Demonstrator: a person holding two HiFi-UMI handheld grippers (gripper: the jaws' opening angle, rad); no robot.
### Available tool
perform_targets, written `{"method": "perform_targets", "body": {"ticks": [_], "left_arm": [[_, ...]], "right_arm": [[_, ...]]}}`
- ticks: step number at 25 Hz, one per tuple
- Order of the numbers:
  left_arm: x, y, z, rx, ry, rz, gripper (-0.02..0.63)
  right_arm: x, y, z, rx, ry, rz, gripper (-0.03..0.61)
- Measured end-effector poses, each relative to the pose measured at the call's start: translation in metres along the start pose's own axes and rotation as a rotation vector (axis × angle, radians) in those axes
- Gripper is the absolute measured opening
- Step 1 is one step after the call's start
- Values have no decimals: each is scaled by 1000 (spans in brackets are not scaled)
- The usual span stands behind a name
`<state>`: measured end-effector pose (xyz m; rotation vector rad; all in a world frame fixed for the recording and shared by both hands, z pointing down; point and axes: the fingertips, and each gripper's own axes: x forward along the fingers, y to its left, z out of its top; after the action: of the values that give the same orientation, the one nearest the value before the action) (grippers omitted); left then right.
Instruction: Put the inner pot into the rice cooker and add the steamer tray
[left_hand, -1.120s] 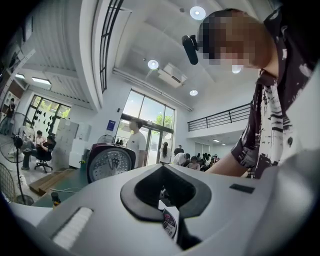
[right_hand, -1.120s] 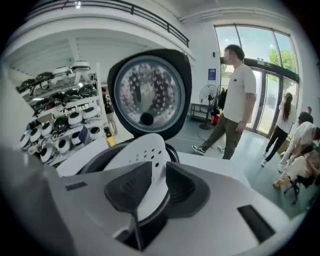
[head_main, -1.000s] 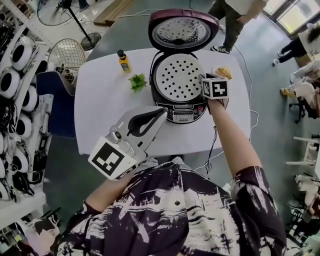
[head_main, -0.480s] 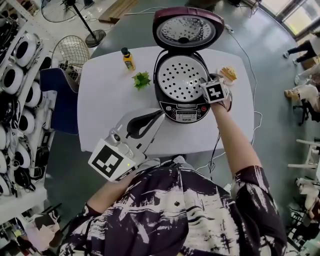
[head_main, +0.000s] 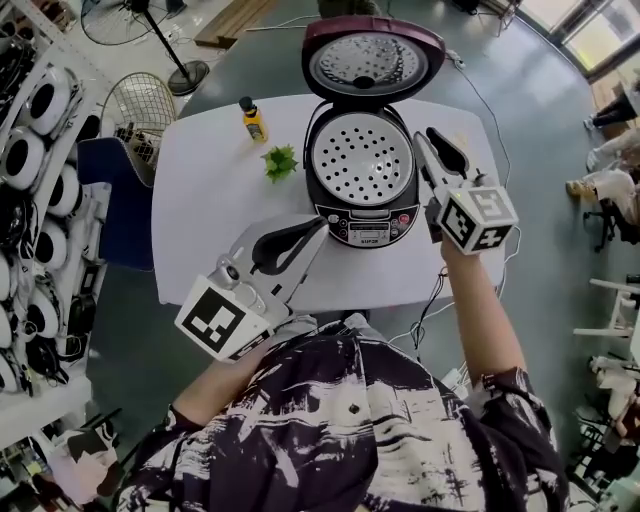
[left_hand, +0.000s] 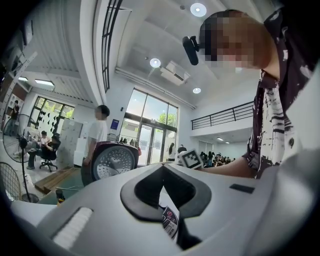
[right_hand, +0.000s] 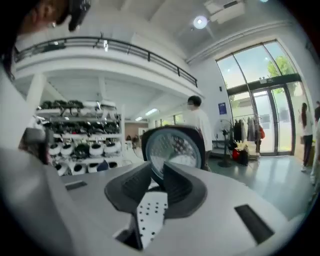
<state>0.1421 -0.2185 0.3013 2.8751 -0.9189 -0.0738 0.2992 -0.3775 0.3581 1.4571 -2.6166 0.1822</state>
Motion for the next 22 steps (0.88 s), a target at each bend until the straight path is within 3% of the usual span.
{"method": "perform_targets", "body": {"ticks": [1, 4, 12, 22], "left_arm": [[1, -1, 1, 1, -1, -3, 5], [7, -4, 4, 7, -5, -15, 5], [27, -22, 3, 18, 4, -53, 5], [50, -50, 4, 34, 16, -70, 5]], "right_arm": [[-19, 17, 26, 18, -84, 52, 35], [-67, 61, 62, 32, -191, 170, -2], [-121, 84, 28, 102, -144, 184, -3], [-143, 78, 16, 84, -110, 205, -5]]}}
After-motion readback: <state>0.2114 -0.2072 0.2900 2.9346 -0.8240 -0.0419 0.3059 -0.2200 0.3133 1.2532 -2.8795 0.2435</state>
